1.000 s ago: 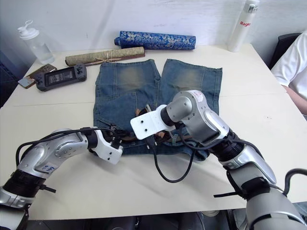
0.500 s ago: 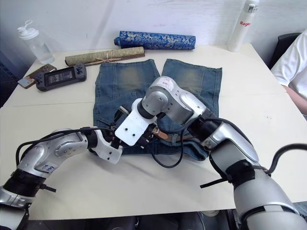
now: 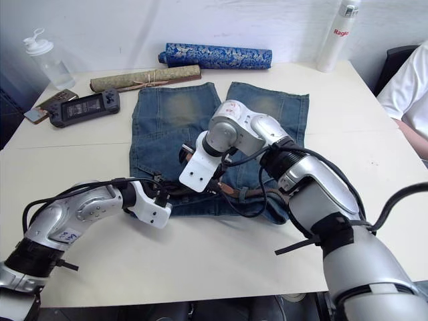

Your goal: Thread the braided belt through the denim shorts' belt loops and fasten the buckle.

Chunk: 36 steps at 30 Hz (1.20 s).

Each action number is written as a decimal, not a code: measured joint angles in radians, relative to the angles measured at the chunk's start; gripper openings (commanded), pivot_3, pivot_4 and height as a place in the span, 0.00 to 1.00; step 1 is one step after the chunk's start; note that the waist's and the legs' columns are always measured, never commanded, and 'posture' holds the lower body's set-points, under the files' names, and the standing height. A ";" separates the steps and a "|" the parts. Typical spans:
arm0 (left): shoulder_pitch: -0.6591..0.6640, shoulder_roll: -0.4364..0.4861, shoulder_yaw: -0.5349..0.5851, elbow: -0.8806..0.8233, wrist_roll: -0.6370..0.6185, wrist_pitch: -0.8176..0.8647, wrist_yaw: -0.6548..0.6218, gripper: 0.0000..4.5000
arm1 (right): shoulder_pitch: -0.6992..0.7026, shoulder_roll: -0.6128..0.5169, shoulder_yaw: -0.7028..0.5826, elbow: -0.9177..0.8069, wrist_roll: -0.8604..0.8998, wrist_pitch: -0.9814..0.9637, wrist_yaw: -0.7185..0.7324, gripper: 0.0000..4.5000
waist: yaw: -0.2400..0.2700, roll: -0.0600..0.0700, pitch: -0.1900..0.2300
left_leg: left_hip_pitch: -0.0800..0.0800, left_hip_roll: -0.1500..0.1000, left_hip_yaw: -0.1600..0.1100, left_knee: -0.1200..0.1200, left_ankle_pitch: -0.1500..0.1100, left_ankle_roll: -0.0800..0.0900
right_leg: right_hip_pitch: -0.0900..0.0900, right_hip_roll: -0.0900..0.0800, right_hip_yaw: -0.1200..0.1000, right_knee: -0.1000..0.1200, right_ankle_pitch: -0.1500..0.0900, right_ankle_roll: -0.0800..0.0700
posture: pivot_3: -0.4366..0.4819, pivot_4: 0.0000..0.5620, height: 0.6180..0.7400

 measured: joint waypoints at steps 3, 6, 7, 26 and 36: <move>0.000 0.000 0.000 0.000 0.000 0.001 0.000 0.00 | -0.001 0.010 0.000 0.017 -0.014 -0.003 -0.006 0.88 | 0.000 0.000 0.000 | 0.000 0.000 0.000 0.000 0.000 0.000 | 0.000 0.000 0.000 0.000 0.000 0.000 | 0.48 0.27 0.22; 0.000 0.000 0.000 0.000 0.000 0.003 0.000 0.00 | -0.001 0.012 0.000 0.032 -0.032 -0.007 -0.008 0.61 | -0.001 0.000 0.000 | 0.000 0.000 0.000 0.000 0.000 0.000 | 0.000 0.000 0.000 0.001 0.000 0.000 | 0.48 0.27 0.22; 0.000 0.000 0.000 0.000 0.000 0.003 0.000 0.00 | -0.001 0.012 0.000 0.034 -0.035 -0.007 -0.009 0.52 | -0.001 0.000 0.000 | 0.000 0.000 0.000 0.000 0.000 0.000 | 0.000 0.000 0.000 0.001 0.000 -0.001 | 0.48 0.27 0.22; 0.021 -0.076 0.042 -0.005 0.016 0.121 0.064 0.00 | 0.358 -0.113 -0.276 -0.487 0.035 0.446 -0.113 0.01 | 0.004 0.000 0.000 | 0.000 0.000 -0.001 0.000 0.001 -0.002 | 0.000 0.000 0.000 0.001 0.000 -0.001 | 0.48 0.27 0.22; 0.131 -0.140 0.115 -0.101 -0.031 0.223 0.123 0.00 | 0.793 0.045 -0.396 -0.863 -0.092 0.745 -0.570 0.01 | -0.016 0.000 0.000 | -0.001 0.000 -0.001 -0.001 0.001 -0.002 | -0.001 0.000 0.000 -0.005 0.000 -0.001 | 0.48 0.27 0.22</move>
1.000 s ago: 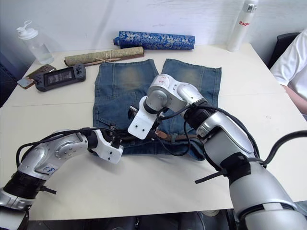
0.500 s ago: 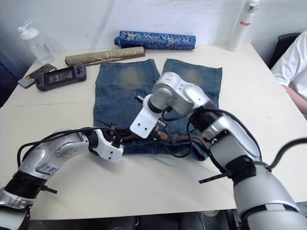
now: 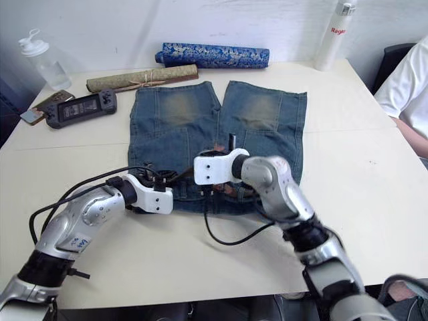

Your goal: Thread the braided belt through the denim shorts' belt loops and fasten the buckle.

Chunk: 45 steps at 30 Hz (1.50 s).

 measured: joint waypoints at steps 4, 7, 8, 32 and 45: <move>0.060 -0.007 0.022 -0.068 -0.044 0.020 0.006 0.00 | 0.049 0.018 0.004 -0.034 -0.038 -0.008 -0.126 0.01 | -0.007 0.000 0.000 | 0.000 0.000 0.000 0.000 0.000 0.001 | 0.000 0.000 0.000 0.000 0.000 0.000 | 0.48 0.27 0.22; 0.103 -0.024 0.061 -0.131 -0.090 0.064 0.009 0.00 | 0.061 0.034 0.014 -0.039 -0.063 -0.041 -0.218 0.01 | -0.009 0.000 0.000 | 0.000 0.000 -0.001 0.000 -0.001 0.002 | 0.000 0.000 0.000 0.000 -0.001 -0.001 | 0.48 0.27 0.22; 0.112 -0.036 0.079 -0.146 -0.101 0.081 0.010 0.00 | 0.066 0.038 0.017 -0.042 -0.071 -0.046 -0.240 0.01 | -0.011 0.000 0.000 | 0.000 0.000 -0.001 0.000 -0.001 0.002 | -0.001 0.000 0.000 0.000 -0.001 -0.001 | 0.48 0.27 0.22; 0.243 -0.159 0.559 -0.567 -1.406 1.044 0.034 0.60 | 0.095 0.100 0.040 -0.009 -0.066 -0.003 -0.356 0.00 | -0.032 -0.002 0.000 | 0.000 0.000 -0.004 0.000 -0.002 0.004 | 0.000 0.001 0.000 0.000 -0.002 -0.002 | 0.48 0.27 0.22; 0.530 -0.206 0.459 -0.529 -2.151 1.036 0.504 0.60 | 0.112 0.122 0.041 -0.058 -0.018 0.067 -0.297 0.00 | -0.019 -0.006 -0.001 | 0.000 -0.001 -0.007 0.003 -0.004 0.004 | 0.000 0.002 0.001 0.006 -0.006 -0.010 | 0.48 0.27 0.22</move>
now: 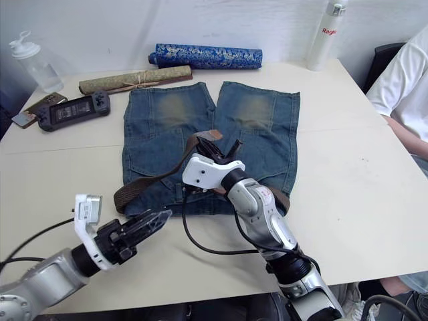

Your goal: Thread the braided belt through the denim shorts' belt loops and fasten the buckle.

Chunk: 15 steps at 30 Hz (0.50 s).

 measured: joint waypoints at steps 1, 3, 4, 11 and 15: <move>-0.001 -0.011 -0.015 0.000 0.000 -0.018 0.019 0.60 | 0.009 0.000 0.002 -0.020 0.014 0.043 0.047 0.00 | -0.001 0.000 0.000 | 0.000 0.000 0.000 0.000 0.000 0.000 | 0.000 0.000 0.000 0.000 -0.001 -0.001 | 0.48 0.27 0.22; 0.011 -0.025 -0.040 -0.001 -0.003 -0.047 0.043 0.60 | 0.019 -0.008 0.009 -0.055 0.035 0.122 0.138 0.00 | -0.005 0.000 0.000 | 0.000 0.000 0.000 0.000 0.000 0.000 | 0.000 0.000 0.000 0.001 -0.002 -0.002 | 0.48 0.27 0.22; 0.023 -0.025 -0.049 -0.002 -0.003 -0.056 0.047 0.60 | 0.019 -0.014 0.010 -0.070 0.039 0.146 0.164 0.00 | -0.006 0.000 0.000 | 0.000 0.000 -0.001 0.000 0.000 0.000 | 0.000 0.000 0.000 0.001 -0.002 -0.003 | 0.48 0.27 0.22; 0.082 -0.022 -0.091 -0.015 0.031 -0.101 0.048 0.60 | -0.092 -0.113 -0.011 -0.129 0.164 0.313 0.408 0.00 | -0.007 0.000 0.000 | 0.001 0.000 -0.001 -0.001 0.000 0.001 | 0.000 0.001 -0.001 0.001 -0.007 -0.010 | 0.48 0.27 0.22; 0.088 -0.008 -0.102 -0.015 0.064 -0.124 0.035 0.60 | -0.213 -0.225 -0.042 -0.102 0.303 0.380 0.597 0.00 | -0.004 0.000 0.000 | 0.000 0.000 -0.001 -0.001 0.000 0.001 | 0.000 0.001 -0.001 0.000 -0.007 -0.010 | 0.48 0.27 0.22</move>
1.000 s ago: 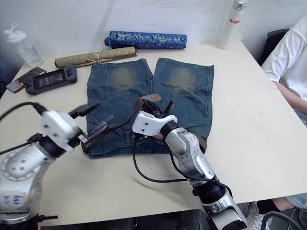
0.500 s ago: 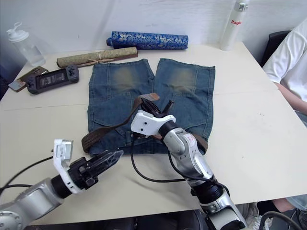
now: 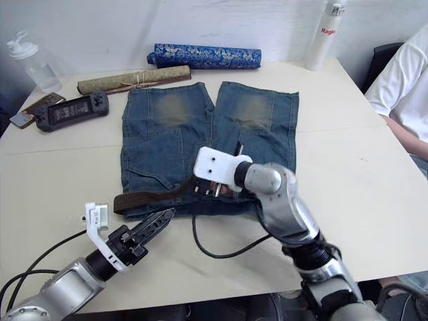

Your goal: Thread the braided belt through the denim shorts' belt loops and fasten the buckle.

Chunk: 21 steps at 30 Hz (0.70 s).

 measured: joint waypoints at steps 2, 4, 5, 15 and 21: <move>-0.003 0.002 -0.001 0.000 0.007 -0.012 -0.009 0.60 | -0.063 -0.055 -0.001 0.048 0.064 0.037 0.095 0.00 | -0.001 0.000 0.000 | 0.000 0.000 0.000 0.000 0.000 0.000 | 0.000 0.000 0.000 0.000 0.000 0.000 | 0.48 0.27 0.22; -0.010 0.004 -0.004 0.001 0.014 -0.021 -0.020 0.60 | -0.139 -0.116 0.015 0.126 0.120 0.050 0.208 0.00 | -0.002 0.000 0.000 | 0.000 0.000 0.000 -0.001 0.000 0.000 | 0.000 0.000 0.000 0.000 0.000 0.000 | 0.48 0.27 0.22; -0.014 0.005 -0.004 0.002 0.015 -0.024 -0.023 0.60 | -0.168 -0.136 0.022 0.155 0.139 0.050 0.245 0.00 | -0.003 0.000 0.000 | 0.000 0.000 0.000 -0.001 0.000 0.000 | 0.000 0.000 0.000 -0.001 0.000 0.001 | 0.48 0.27 0.22; -0.064 0.017 -0.024 0.013 0.039 -0.035 -0.075 0.60 | -0.318 -0.159 0.086 0.314 0.377 0.154 0.521 0.00 | -0.004 0.000 0.000 | 0.000 0.000 0.000 -0.003 0.000 0.000 | 0.000 0.000 -0.001 -0.004 0.005 0.009 | 0.48 0.27 0.22; -0.124 0.018 -0.063 0.059 0.073 -0.031 -0.100 0.60 | -0.331 -0.132 0.099 0.314 0.479 0.250 0.539 0.00 | -0.005 0.000 0.000 | 0.000 0.000 0.000 -0.004 0.000 0.000 | 0.001 0.001 -0.001 -0.006 0.007 0.012 | 0.48 0.27 0.22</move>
